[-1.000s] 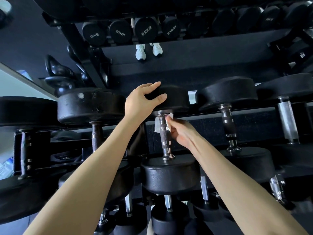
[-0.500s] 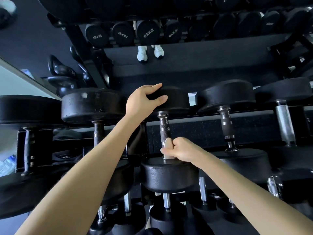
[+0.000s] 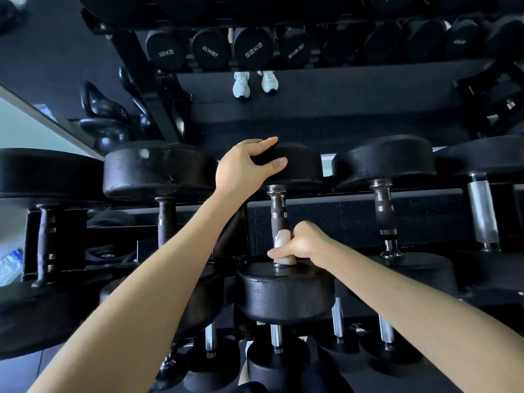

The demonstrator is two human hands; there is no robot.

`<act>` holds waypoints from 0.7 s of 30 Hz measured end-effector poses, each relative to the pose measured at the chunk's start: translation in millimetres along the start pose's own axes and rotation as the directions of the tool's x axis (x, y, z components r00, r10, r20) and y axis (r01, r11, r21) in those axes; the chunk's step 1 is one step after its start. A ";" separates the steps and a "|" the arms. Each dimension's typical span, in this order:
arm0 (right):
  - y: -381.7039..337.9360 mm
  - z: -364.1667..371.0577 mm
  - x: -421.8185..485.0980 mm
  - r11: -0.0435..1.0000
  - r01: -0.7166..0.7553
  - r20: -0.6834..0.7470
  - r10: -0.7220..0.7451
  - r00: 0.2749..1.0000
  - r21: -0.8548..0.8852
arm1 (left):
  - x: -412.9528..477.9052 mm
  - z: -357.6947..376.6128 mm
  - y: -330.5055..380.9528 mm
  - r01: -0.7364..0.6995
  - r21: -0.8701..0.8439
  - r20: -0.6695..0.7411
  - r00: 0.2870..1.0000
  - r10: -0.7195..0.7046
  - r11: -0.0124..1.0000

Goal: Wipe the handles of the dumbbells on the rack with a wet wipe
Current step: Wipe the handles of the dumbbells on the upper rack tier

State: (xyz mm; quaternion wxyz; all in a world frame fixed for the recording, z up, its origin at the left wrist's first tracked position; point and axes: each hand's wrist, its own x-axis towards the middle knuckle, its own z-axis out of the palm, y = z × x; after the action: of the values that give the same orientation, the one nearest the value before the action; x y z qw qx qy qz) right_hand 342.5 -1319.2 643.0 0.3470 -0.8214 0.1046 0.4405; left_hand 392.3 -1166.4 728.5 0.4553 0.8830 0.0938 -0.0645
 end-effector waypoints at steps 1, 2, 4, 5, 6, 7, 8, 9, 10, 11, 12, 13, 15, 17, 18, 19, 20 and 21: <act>0.8 -4.0 2.2 1.000 0.007 0.058 -0.008 0.998 0.019 | -0.1 0.1 0.1 0.000 0.002 0.001 1.000 0.000 1.000; 3.1 -8.2 3.3 0.998 0.031 0.137 -0.037 0.990 0.045 | 0.0 0.2 0.7 -0.001 0.005 0.003 1.000 0.001 1.000; 9.8 -12.8 4.1 0.981 0.100 0.287 -0.145 0.947 0.167 | -0.7 0.3 1.2 0.003 0.007 0.003 1.000 -0.003 1.000; 12.3 -13.7 4.9 0.964 0.097 0.336 -0.180 0.925 0.247 | -0.4 0.0 1.3 0.005 0.004 0.001 1.000 -0.005 1.000; 15.3 -14.0 4.4 0.948 0.071 0.368 -0.188 0.911 0.309 | -0.5 0.8 2.2 0.005 -0.002 0.003 1.000 -0.005 1.000; 15.5 -14.4 4.4 0.940 0.051 0.385 -0.187 0.904 0.338 | 0.0 0.9 2.8 0.004 -0.009 0.003 1.000 -0.004 1.000; 15.5 -14.5 6.4 0.937 0.052 0.393 -0.195 0.898 0.345 | 0.6 0.8 2.6 0.004 -0.014 -0.001 1.000 -0.004 1.000; 15.1 -14.2 7.4 0.941 0.063 0.392 -0.199 0.898 0.333 | 0.6 0.7 2.7 0.007 -0.017 -0.005 1.000 -0.007 1.000; 14.9 -13.7 8.4 0.946 0.078 0.378 -0.200 0.904 0.314 | 0.5 0.8 2.7 0.009 -0.016 -0.009 1.000 -0.009 1.000; 13.6 -13.6 6.9 0.956 0.095 0.357 -0.194 0.914 0.277 | 0.5 1.0 2.3 0.008 -0.014 -0.013 1.000 -0.009 1.000; 13.0 -12.5 6.2 0.964 0.115 0.326 -0.192 0.926 0.241 | 0.7 1.4 1.8 0.007 -0.014 -0.016 1.000 -0.008 1.000; 11.2 -11.4 3.7 0.972 0.126 0.284 -0.180 0.942 0.198 | 0.2 1.4 1.8 0.008 -0.014 -0.017 1.000 -0.008 1.000; 6.4 -5.6 -0.3 0.992 0.107 0.123 -0.113 0.986 0.061 | -0.1 1.1 2.1 0.009 -0.014 -0.017 1.000 -0.010 1.000; 0.4 2.9 -3.5 0.996 0.041 -0.044 -0.045 0.998 -0.078 | 0.3 1.7 2.0 0.009 -0.013 -0.020 1.000 -0.009 1.000; -1.6 6.0 -4.2 0.996 0.021 -0.083 -0.028 0.996 -0.086 | 0.6 1.6 1.8 0.007 -0.011 -0.019 1.000 -0.007 1.000; -3.4 8.5 -6.3 0.997 0.014 -0.105 -0.022 0.994 -0.076 | 0.3 1.7 1.2 0.005 -0.007 -0.018 1.000 -0.005 1.000; -4.1 10.0 -7.2 0.999 0.008 -0.116 -0.012 0.993 -0.043 | 0.4 1.9 0.5 0.003 -0.006 -0.019 1.000 -0.003 1.000; -4.0 10.0 -7.6 1.000 0.005 -0.129 -0.003 0.992 0.012 | 0.6 2.2 -0.1 0.000 -0.002 -0.020 1.000 0.000 1.000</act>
State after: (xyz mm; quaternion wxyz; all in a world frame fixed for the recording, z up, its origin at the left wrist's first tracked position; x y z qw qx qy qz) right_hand 333.4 -1310.7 647.3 0.3452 -0.8463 0.1279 0.3850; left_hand 392.8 -1168.1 727.0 0.4552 0.8832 0.0985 -0.0558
